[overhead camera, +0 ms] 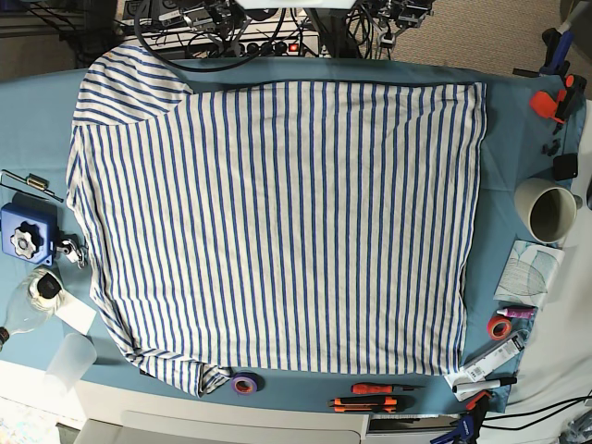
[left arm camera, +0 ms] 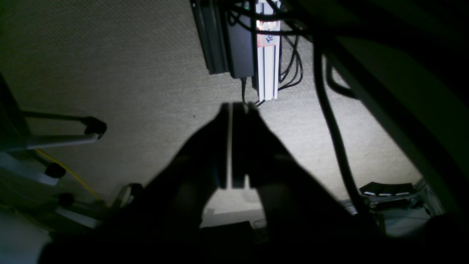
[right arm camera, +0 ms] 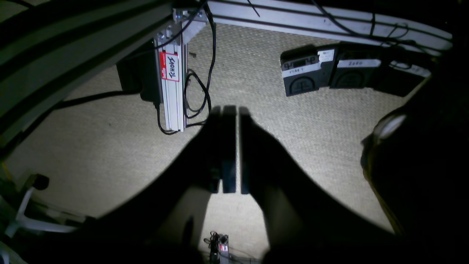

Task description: Fold the T-shirt properly

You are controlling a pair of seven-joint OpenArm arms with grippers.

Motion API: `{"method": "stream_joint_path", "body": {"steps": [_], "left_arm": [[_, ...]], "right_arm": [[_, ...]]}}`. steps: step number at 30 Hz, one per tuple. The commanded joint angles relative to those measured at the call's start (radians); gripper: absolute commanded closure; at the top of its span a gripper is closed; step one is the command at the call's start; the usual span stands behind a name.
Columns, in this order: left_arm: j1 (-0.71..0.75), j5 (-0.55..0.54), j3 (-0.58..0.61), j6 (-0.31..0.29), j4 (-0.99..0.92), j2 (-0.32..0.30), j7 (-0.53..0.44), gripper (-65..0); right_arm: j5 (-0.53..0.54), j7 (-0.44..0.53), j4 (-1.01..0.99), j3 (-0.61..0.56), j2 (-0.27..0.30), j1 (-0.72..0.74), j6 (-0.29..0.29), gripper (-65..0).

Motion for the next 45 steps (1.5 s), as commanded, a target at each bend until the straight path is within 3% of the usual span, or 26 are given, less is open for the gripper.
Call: {"method": "stream_joint_path", "body": {"steps": [1,17,27,35,45], "left_arm": [[0.002,0.006,-0.002,-0.003,0.004,0.005,0.003,0.0],[0.003,0.006,-0.002,-0.004,0.004,0.0,0.003,0.0],[0.006,-0.076,-0.002,-0.003,0.004,-0.053,0.005,0.0],[0.061,-0.13,-0.002,-0.007,0.058,-0.111,0.012,0.0],[0.268,-0.236,-0.002,-0.008,0.372,-0.176,0.027,0.0]], "right_arm": [[0.006,-0.005,0.005,-0.002,0.003,0.0,0.002,-1.8],[0.006,-0.034,0.005,-0.002,0.004,0.0,0.002,-1.8],[0.006,-0.063,0.018,-0.002,0.061,-0.02,0.002,-1.8],[0.01,-0.072,0.238,-0.002,0.118,-0.179,0.007,-1.8],[0.081,-0.093,0.56,-0.002,0.212,-0.395,0.01,-1.8]]}}
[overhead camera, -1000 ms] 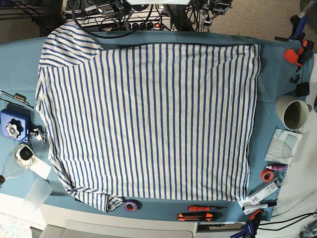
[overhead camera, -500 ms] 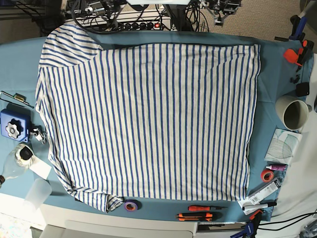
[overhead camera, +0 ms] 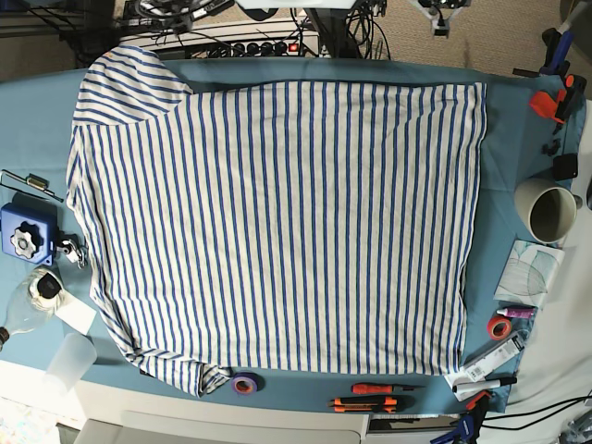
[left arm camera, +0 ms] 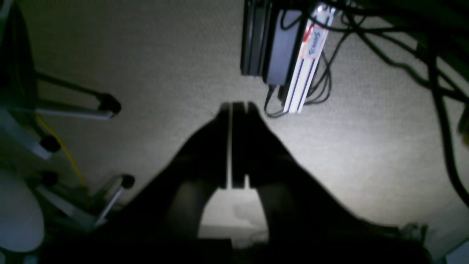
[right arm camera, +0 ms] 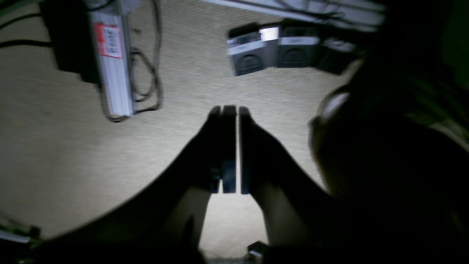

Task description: Fold the T-shirt properly

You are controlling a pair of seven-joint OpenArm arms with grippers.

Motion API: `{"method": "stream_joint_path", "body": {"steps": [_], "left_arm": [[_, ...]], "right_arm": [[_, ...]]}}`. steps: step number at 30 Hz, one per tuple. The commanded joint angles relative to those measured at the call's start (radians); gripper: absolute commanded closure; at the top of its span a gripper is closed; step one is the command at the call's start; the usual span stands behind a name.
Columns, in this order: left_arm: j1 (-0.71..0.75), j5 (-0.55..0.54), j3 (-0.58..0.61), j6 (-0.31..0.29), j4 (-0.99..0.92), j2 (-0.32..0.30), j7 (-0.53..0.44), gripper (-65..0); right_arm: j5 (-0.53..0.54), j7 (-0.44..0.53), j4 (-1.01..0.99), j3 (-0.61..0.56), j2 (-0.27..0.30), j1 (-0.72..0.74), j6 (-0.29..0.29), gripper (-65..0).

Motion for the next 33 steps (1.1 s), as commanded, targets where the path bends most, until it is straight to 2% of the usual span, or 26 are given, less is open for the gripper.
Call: {"method": "stream_joint_path", "body": {"steps": [1,5,11,16,21,24,28,33], "left_arm": [[0.032,-0.011,0.0,0.0,0.043,-0.013,0.0,0.0],[0.129,-0.016,0.0,0.0,0.207,-0.024,0.006,0.0],[0.266,-0.02,0.0,0.0,0.435,-0.027,0.007,0.0],[0.372,-0.074,0.0,-0.002,0.616,-0.027,0.048,0.0],[0.467,-0.072,-0.003,-0.077,0.803,-0.027,0.049,0.0],[0.513,-0.072,-0.004,-0.079,0.913,-0.027,0.094,0.0],[0.563,-0.072,-0.029,-0.079,1.05,-0.027,0.175,0.0],[0.613,-0.072,-0.098,-0.079,1.202,-0.027,0.206,0.0]], "right_arm": [[0.004,0.004,0.038,0.001,0.018,-0.027,0.002,-1.8],[0.004,-0.016,0.18,0.001,0.039,-0.103,0.002,-1.8],[0.038,-0.052,0.388,0.001,0.041,-0.227,0.003,-1.8],[0.037,-0.08,0.567,0.002,0.045,-0.343,0.002,-1.8],[0.037,-0.107,0.766,0.003,0.047,-0.454,0.002,-1.8],[0.037,-0.152,0.891,0.003,0.047,-0.512,0.001,-1.8],[0.035,-0.224,1.052,0.003,0.047,-0.569,-0.037,-1.8],[-0.002,-0.239,1.229,0.003,0.047,-0.617,-0.08,-1.8]]}}
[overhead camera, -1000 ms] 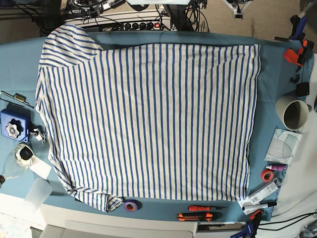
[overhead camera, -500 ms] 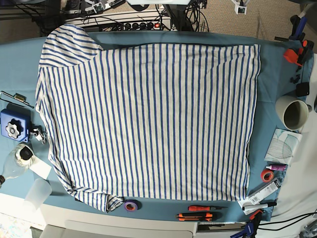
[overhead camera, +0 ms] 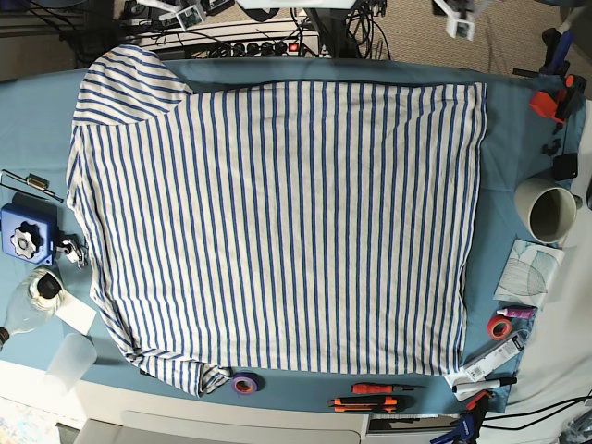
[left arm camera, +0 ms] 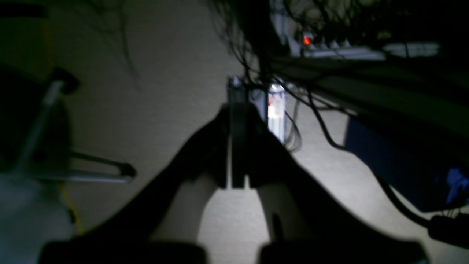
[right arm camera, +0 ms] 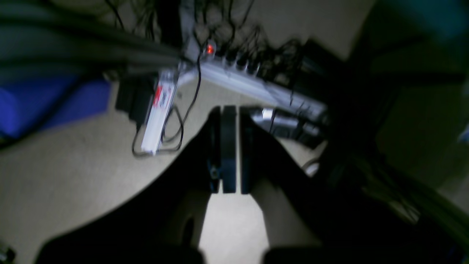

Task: Fold the T-shirt properly
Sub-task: 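Move both grippers down toward the shirt's shoulder corners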

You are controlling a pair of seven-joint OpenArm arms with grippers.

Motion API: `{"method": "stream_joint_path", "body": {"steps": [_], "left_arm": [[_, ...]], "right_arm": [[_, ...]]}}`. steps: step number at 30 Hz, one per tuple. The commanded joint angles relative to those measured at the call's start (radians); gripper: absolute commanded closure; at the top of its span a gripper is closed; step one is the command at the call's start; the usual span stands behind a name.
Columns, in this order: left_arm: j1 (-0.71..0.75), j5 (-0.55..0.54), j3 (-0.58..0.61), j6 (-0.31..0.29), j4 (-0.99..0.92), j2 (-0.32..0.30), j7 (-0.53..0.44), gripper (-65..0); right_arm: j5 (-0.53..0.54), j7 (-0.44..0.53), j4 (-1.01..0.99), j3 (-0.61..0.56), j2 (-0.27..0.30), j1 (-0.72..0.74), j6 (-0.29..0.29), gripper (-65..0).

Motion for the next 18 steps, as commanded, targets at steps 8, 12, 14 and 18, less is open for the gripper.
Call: {"method": "stream_joint_path", "body": {"steps": [8,12,14,18], "left_arm": [[0.048,0.0,-0.12,-0.003,0.232,-0.006,0.093,0.0],[0.048,0.0,-0.136,-0.002,0.307,-0.006,0.126,0.0],[0.048,0.0,-0.136,-0.003,0.333,-0.005,0.138,0.0],[0.047,0.0,-0.136,-0.003,0.361,-0.005,0.138,0.0]], "right_arm": [[-0.085,-0.114,0.227,0.002,0.004,-0.018,-0.092,-1.8],[-0.14,-0.12,0.269,0.002,0.004,-0.018,-0.154,-1.8],[-0.172,-0.12,0.27,0.002,0.004,-0.017,-0.179,-1.8],[-0.273,-0.121,0.27,0.002,0.004,-0.017,-0.183,-1.8]]}}
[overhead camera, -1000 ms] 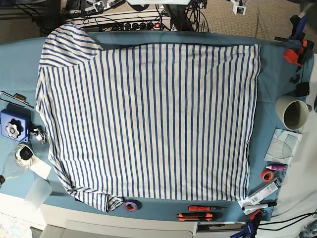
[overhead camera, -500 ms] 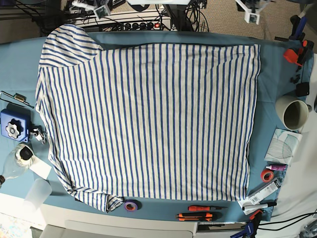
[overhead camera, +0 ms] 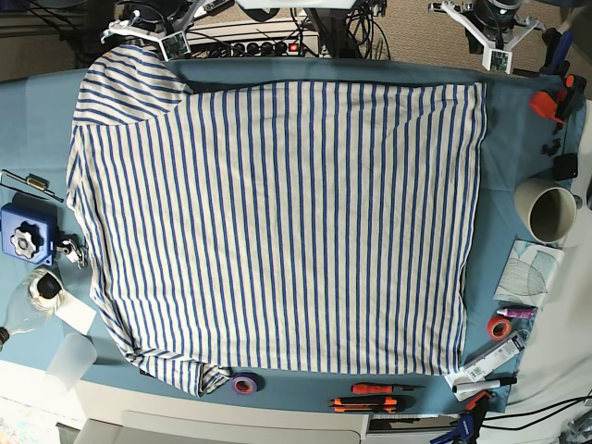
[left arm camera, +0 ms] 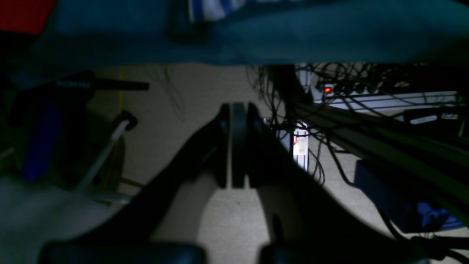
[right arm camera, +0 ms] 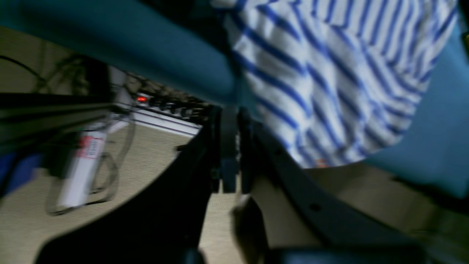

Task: Fold the T-shirt properly
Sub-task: 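Move both grippers down toward the shirt's shoulder corners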

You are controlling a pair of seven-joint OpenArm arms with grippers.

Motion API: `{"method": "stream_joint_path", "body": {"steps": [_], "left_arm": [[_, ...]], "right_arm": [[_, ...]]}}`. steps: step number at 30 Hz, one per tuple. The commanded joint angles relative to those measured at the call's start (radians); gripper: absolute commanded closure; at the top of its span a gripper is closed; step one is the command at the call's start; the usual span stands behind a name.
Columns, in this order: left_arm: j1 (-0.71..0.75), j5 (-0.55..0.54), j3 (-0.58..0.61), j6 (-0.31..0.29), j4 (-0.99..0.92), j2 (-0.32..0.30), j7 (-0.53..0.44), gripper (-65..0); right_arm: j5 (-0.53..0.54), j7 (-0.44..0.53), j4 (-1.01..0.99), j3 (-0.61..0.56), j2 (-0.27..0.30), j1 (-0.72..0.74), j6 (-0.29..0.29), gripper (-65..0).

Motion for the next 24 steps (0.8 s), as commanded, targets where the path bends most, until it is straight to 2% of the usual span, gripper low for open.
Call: {"method": "stream_joint_path", "body": {"steps": [1,6,10,15,18,20,24], "left_arm": [[0.017,0.001,-0.004,0.0,0.024,-0.005,-0.01,0.0],[0.014,0.001,-0.004,0.001,0.042,-0.005,0.026,0.0],[0.014,0.001,-0.004,0.0,0.05,-0.006,0.026,0.0],[0.014,0.001,-0.004,0.0,0.056,-0.006,0.026,-0.6],[0.014,0.001,-0.004,0.0,0.056,-0.006,0.026,-3.3],[0.014,0.0,-0.004,0.0,0.056,-0.006,0.026,-5.7],[0.014,0.0,-0.004,0.0,0.056,-0.006,0.024,-15.5]], "right_arm": [[-0.034,0.011,0.018,0.002,0.003,-0.016,-0.009,-1.8],[-0.095,-0.052,0.018,0.002,0.003,0.002,-0.069,-1.8],[-0.094,-0.111,0.019,0.002,0.003,0.036,-0.068,-1.9],[-0.094,-0.132,0.019,0.002,0.003,0.081,-0.068,-2.0],[-0.094,-0.138,0.028,0.002,0.003,0.098,-0.068,-3.0],[-0.104,-0.135,0.044,0.002,0.003,0.101,-0.068,-7.0],[-0.168,-0.125,0.072,0.002,0.003,0.101,-0.068,-13.7]]}}
